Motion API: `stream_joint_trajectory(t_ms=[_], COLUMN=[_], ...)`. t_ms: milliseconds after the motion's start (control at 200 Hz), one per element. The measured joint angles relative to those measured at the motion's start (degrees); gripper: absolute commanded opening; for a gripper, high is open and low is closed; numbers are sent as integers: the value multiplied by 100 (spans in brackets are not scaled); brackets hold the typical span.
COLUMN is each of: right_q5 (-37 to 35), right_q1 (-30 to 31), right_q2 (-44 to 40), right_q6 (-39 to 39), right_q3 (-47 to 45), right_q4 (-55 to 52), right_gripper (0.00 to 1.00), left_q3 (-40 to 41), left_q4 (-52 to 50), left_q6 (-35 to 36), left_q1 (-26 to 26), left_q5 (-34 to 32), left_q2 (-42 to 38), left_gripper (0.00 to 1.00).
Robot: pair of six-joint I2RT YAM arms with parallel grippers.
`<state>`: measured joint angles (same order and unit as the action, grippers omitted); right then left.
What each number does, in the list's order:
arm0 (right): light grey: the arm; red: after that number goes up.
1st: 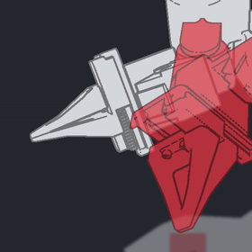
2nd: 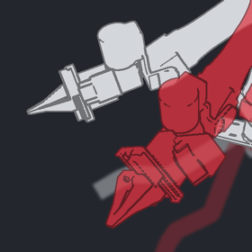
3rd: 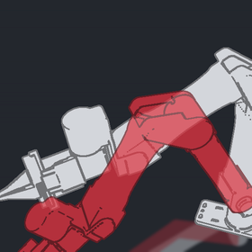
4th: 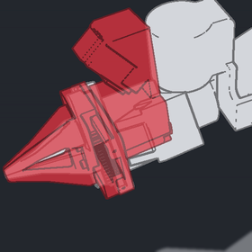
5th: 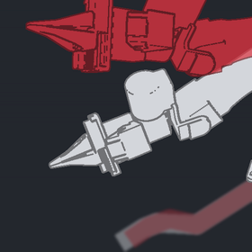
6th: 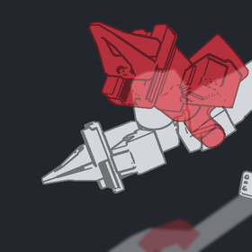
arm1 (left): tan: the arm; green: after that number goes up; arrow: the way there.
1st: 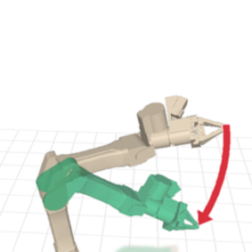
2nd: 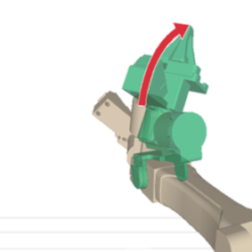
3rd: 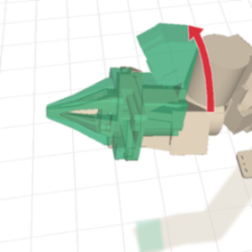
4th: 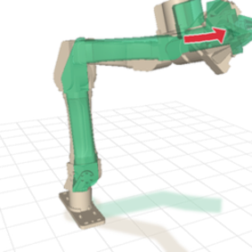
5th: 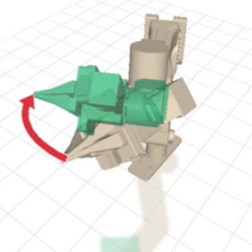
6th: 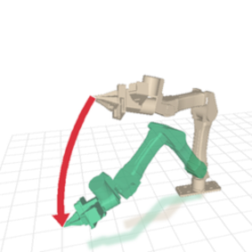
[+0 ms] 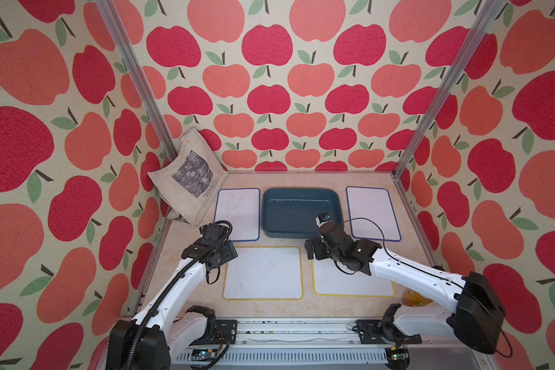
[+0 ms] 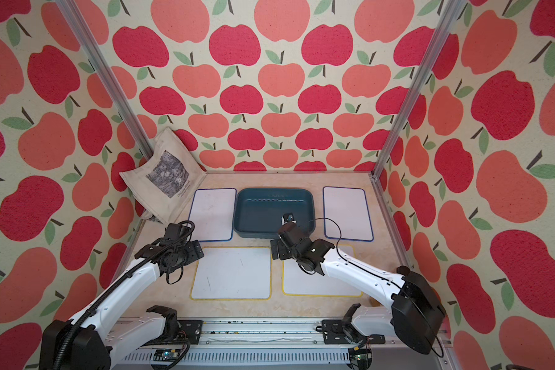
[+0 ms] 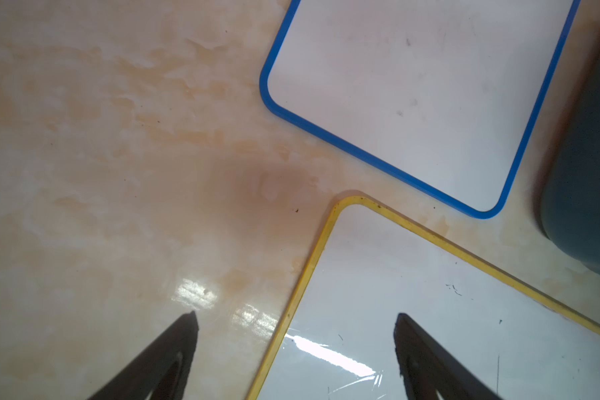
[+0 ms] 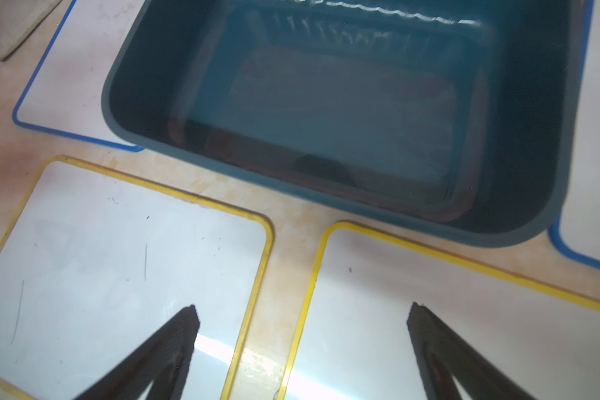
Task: Put the whiteboard into the storage box
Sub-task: Pick up the whiteboard at the center of the board.
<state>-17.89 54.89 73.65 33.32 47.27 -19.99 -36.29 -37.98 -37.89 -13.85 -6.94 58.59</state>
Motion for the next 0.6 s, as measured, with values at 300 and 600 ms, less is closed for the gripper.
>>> stream_joint_trajectory(t_ms=[300,600], right_q5=[352,1086], right_q1=[632,726], right_q2=[634,1130], right_q6=[927,1381], right_q3=[-122,-304], right_q4=[195,710], right_gripper=[99,99], left_q3=[334,691], left_q4=[-109,-98], left_q6=[-313,-321], left_q1=[-195,-232], left_q5=[146,321], left_q2=[-234,-546], left_gripper=[90,92])
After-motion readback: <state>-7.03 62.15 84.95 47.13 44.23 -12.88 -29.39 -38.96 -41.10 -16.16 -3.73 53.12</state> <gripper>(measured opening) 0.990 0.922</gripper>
